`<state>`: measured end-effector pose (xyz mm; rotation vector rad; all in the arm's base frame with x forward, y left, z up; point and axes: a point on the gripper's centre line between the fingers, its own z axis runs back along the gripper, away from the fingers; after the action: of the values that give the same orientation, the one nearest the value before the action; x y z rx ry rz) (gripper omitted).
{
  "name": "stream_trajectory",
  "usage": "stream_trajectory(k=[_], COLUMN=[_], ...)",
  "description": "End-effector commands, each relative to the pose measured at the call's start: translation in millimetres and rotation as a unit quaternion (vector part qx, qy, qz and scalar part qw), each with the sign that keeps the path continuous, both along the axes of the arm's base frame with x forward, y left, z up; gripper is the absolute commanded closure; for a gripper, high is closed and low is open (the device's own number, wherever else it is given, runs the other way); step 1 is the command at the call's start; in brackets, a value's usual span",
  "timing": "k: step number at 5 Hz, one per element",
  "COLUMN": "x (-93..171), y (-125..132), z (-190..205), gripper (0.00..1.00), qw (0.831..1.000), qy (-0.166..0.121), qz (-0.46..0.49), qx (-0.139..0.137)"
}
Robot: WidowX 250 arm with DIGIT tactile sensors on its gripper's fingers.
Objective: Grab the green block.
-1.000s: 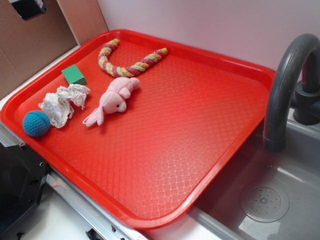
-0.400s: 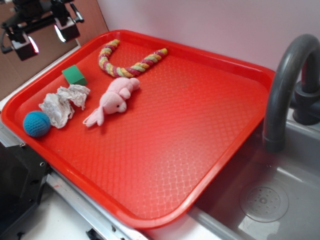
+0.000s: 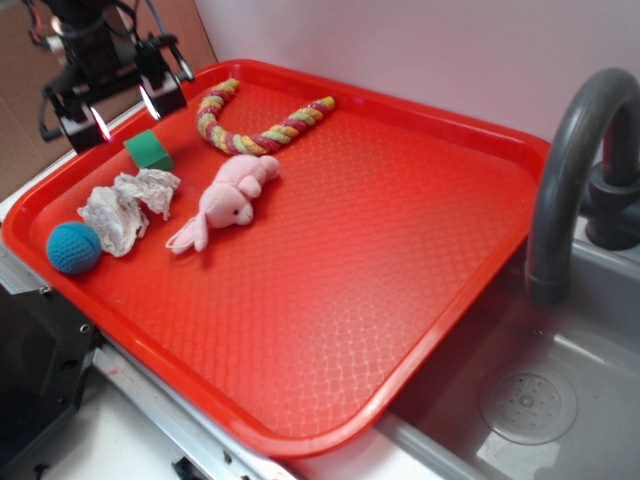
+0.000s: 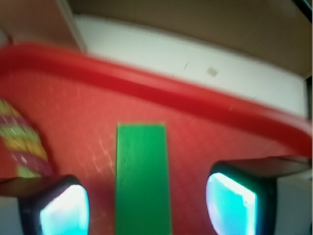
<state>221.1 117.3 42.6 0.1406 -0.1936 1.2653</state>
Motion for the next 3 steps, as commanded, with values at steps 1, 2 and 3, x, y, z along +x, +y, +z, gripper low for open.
stream_trajectory(k=[1,2,3], x=[-10,-17,-24], y=[11,6,1], z=[-19,-23,-29], gripper=[0.0,1.0,1.0], qw=[1.0,1.0,1.0], qy=[-0.014,-0.018,-0.022], qz=[0.009,0.008,0.004], qx=[0.007,0.012,0.021])
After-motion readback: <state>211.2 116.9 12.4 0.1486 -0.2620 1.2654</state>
